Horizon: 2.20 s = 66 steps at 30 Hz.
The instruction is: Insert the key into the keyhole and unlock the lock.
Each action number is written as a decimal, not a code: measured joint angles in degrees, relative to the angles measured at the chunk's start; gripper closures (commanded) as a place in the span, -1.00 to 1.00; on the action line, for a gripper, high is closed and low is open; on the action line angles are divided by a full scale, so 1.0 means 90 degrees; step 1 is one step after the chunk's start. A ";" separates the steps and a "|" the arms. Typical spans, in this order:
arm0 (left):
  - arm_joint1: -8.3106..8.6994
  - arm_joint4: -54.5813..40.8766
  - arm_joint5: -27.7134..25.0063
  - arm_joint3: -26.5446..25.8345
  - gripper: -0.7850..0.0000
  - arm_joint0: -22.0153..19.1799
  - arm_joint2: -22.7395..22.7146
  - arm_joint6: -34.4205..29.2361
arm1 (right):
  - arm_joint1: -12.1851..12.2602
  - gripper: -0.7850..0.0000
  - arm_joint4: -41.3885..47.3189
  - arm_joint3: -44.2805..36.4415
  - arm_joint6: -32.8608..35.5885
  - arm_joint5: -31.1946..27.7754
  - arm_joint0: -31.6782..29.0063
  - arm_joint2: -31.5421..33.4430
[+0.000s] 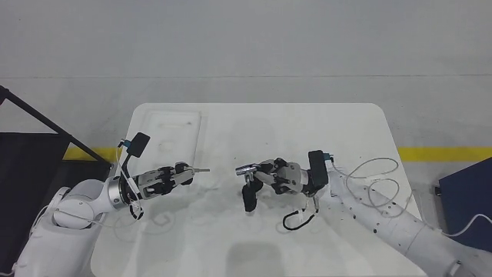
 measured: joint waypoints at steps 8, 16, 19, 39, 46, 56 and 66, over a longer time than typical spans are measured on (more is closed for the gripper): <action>0.0000 0.0000 0.0000 0.0000 1.00 0.0000 0.0000 0.0000 | -0.0002 1.00 0.0971 -0.0255 0.0557 -0.0564 -0.0390 0.0469; 0.0000 0.0000 0.0000 0.0000 1.00 0.0000 0.0000 0.0000 | -0.0017 1.00 0.1454 -0.0445 0.1263 -0.1261 -0.0813 0.1028; -0.0004 0.0038 0.0006 -0.0043 1.00 -0.0008 0.0009 0.0034 | -0.0016 1.00 0.1451 -0.0444 0.1256 -0.1256 -0.0807 0.1022; -0.0326 0.2726 -0.1080 -0.0534 1.00 0.0104 0.0593 0.2854 | -0.0016 1.00 0.1452 -0.0445 0.1258 -0.1256 -0.0807 0.1022; -0.0326 0.2727 -0.1080 -0.0534 1.00 0.0104 0.0593 0.2855 | -0.0016 1.00 0.1452 -0.0445 0.1258 -0.1256 -0.0807 0.1022; -0.0391 0.2800 -0.1203 -0.0456 1.00 0.0364 0.0782 0.4382 | -0.0016 1.00 0.1452 -0.0445 0.1258 -0.1256 -0.0807 0.1022; -0.0179 0.2355 -0.1198 -0.0458 1.00 0.0075 0.1314 0.4183 | -0.0016 1.00 0.1452 -0.0445 0.1258 -0.1256 -0.0807 0.1022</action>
